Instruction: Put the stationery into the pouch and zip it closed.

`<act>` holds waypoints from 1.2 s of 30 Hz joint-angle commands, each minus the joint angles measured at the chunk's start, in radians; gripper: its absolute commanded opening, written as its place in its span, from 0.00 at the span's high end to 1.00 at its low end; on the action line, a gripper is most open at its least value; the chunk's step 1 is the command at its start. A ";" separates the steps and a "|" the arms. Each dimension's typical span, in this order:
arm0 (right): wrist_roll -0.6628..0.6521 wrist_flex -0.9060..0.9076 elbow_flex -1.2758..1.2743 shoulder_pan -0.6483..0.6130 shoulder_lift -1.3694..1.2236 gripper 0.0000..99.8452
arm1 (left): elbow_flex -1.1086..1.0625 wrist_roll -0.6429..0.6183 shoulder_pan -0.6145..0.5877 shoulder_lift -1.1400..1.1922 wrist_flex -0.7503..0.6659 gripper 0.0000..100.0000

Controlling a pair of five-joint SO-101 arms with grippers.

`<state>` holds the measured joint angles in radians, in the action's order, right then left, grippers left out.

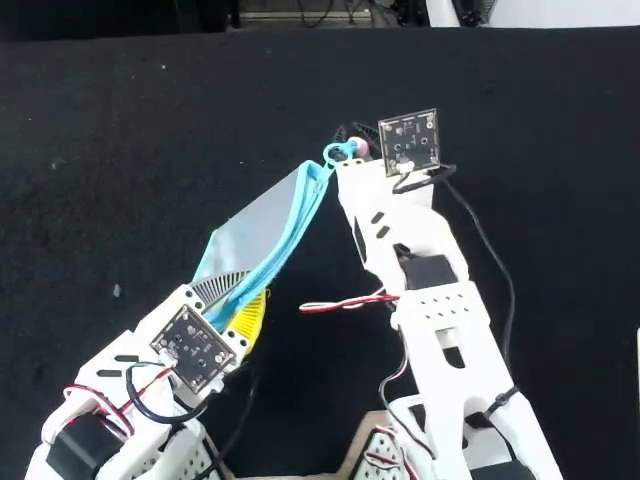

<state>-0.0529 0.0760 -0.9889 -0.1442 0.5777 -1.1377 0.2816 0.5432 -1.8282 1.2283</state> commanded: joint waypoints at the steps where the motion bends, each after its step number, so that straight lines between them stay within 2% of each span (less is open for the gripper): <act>1: -0.008 -0.023 0.067 0.100 -0.021 0.99 | 0.015 0.008 0.010 0.006 0.078 0.97; 11: -0.003 -0.020 0.090 0.157 -0.021 0.99 | 0.016 0.006 0.010 0.006 0.077 0.97; 20: -0.008 -0.020 0.093 0.158 -0.028 0.99 | 0.018 0.002 0.008 0.005 0.075 0.97; 28: -0.008 -0.018 0.154 0.153 -0.174 0.99 | 0.021 0.002 0.008 0.005 0.075 0.97; 36: 0.000 -0.015 0.128 0.150 -0.134 0.99 | 0.021 0.002 0.008 0.005 0.075 0.97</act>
<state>-0.0529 0.0760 -0.9045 -0.1166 0.4580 -1.1362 0.2816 0.5416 -1.8282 1.2313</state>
